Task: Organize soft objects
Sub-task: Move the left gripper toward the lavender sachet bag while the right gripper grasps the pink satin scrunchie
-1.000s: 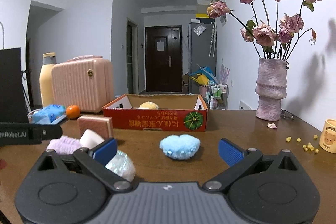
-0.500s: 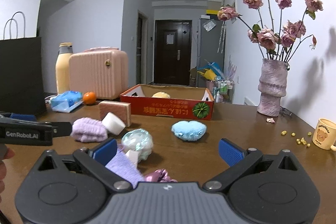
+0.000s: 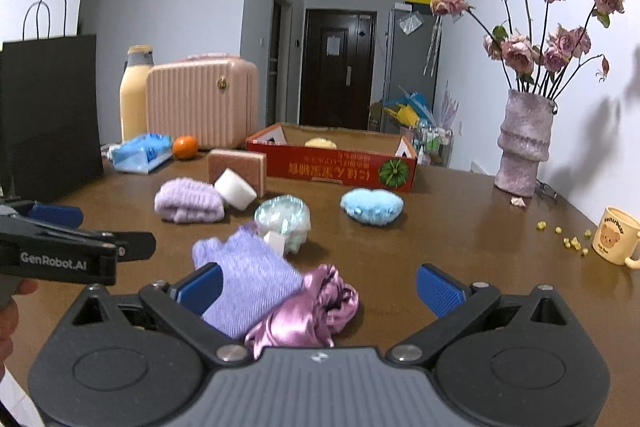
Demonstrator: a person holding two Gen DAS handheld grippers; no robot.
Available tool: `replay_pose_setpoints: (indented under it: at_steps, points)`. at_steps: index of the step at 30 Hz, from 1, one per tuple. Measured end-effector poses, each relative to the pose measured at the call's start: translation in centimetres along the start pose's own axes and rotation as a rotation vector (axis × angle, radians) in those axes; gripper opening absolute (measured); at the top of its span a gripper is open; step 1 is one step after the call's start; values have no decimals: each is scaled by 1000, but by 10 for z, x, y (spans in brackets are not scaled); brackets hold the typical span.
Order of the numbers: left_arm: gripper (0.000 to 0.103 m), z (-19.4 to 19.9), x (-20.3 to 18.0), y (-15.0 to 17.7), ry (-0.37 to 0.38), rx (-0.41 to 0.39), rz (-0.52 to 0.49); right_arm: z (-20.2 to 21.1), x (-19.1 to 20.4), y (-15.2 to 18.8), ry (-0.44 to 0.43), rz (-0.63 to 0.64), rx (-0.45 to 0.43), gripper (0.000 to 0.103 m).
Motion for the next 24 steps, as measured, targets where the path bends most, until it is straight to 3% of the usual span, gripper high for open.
replay_pose_setpoints:
  at_steps: [14, 24]
  points:
    - [103, -6, 3, 8, -14, 27, 1, -10, 10, 17, -18, 33, 91, 103]
    - [103, -9, 9, 10, -26, 40, 16, -48, 13, 28, -36, 56, 208, 103]
Point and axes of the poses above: each gripper's, at about its wrist camera, not at the fingertips, and z roughly against the way its jaws point, x to its left, y to its underside, the point moved 4 cm from there along -z, roughly the way its jaws point, and after that the axes turned 13 degrees about z, right-handed, at the moved point
